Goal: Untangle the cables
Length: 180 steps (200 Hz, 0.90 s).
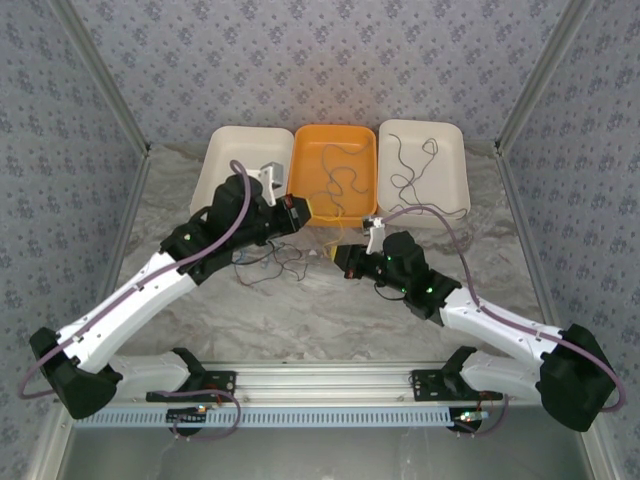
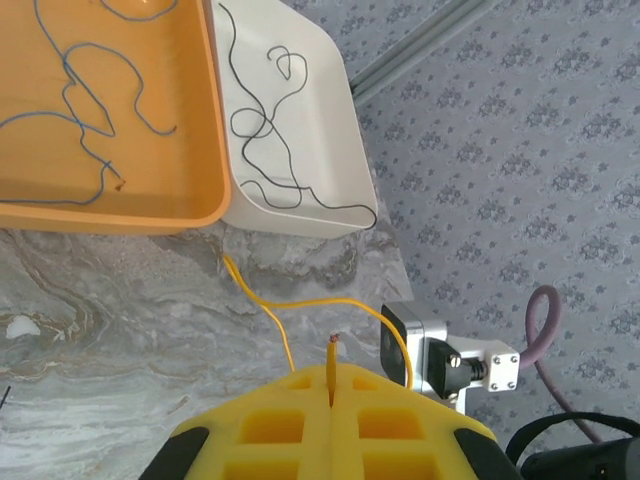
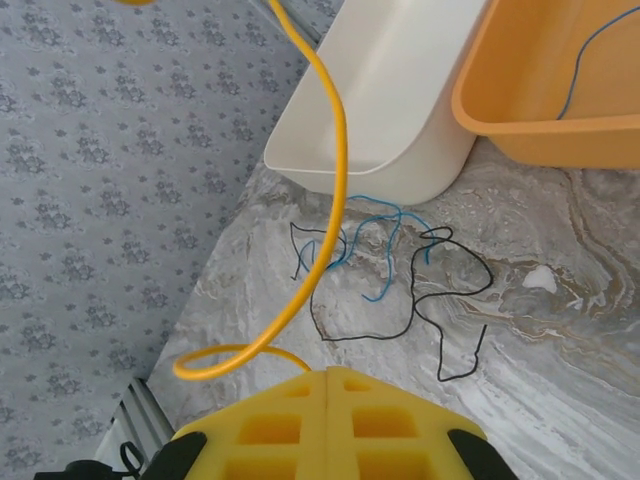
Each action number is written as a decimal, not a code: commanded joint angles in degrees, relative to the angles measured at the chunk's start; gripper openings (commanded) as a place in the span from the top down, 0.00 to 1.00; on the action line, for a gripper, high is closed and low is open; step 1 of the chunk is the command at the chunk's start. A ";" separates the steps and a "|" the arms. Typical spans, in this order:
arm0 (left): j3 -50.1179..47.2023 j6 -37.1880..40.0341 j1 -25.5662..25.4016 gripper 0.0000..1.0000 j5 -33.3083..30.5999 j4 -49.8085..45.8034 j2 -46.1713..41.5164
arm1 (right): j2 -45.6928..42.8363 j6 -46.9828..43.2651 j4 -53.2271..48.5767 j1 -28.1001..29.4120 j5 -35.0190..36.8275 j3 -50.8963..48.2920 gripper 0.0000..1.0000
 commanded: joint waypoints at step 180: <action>12.50 7.28 22.34 1.00 4.34 -12.50 -1.99 | -15.73 2.06 -19.45 0.19 12.39 -8.39 1.00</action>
